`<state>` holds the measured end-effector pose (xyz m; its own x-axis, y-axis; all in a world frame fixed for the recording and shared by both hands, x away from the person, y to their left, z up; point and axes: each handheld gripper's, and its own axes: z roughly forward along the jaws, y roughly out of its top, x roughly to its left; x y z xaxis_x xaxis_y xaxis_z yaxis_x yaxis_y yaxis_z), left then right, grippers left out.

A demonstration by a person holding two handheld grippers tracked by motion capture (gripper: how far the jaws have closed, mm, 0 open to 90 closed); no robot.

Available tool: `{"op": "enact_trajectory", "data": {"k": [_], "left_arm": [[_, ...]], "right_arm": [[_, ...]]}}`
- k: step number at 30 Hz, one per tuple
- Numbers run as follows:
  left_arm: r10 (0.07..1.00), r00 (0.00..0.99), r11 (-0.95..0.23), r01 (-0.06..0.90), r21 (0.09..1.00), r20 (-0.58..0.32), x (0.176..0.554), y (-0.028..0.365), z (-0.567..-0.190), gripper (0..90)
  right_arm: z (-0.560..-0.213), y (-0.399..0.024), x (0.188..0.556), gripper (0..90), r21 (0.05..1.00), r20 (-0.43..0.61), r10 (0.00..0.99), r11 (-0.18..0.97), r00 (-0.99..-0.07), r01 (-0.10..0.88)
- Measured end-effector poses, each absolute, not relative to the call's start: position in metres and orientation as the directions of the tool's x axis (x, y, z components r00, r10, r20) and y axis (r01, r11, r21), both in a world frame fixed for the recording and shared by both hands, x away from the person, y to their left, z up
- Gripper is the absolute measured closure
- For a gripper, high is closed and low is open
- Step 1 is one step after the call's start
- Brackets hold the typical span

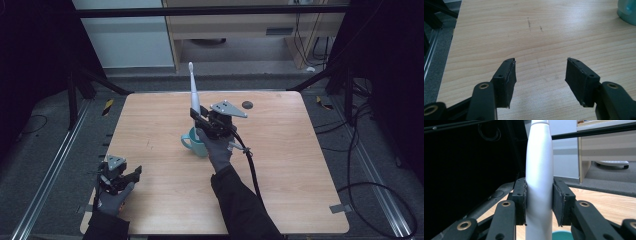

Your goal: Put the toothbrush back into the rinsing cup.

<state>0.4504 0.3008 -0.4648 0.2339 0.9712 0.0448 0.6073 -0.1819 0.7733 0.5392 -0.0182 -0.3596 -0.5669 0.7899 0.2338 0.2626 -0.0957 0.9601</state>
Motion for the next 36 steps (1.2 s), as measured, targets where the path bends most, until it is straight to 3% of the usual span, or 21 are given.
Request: {"op": "enact_trajectory", "data": {"k": [15, 36], "left_arm": [[0.971, 0.236, -0.183, 0.608, 0.773, 0.045, 0.451, 0.301, -0.465, 40.9], [0.971, 0.236, -0.185, 0.606, 0.774, 0.048, 0.45, 0.301, -0.465, 40.9]], "right_arm": [[-0.386, -0.013, 0.565, 66.4, 0.943, 0.259, 0.831, -0.109, -0.492, 0.313], [-0.426, -0.009, 0.571, 66.2, 0.918, 0.207, 0.871, -0.016, -0.445, 0.396]]}}
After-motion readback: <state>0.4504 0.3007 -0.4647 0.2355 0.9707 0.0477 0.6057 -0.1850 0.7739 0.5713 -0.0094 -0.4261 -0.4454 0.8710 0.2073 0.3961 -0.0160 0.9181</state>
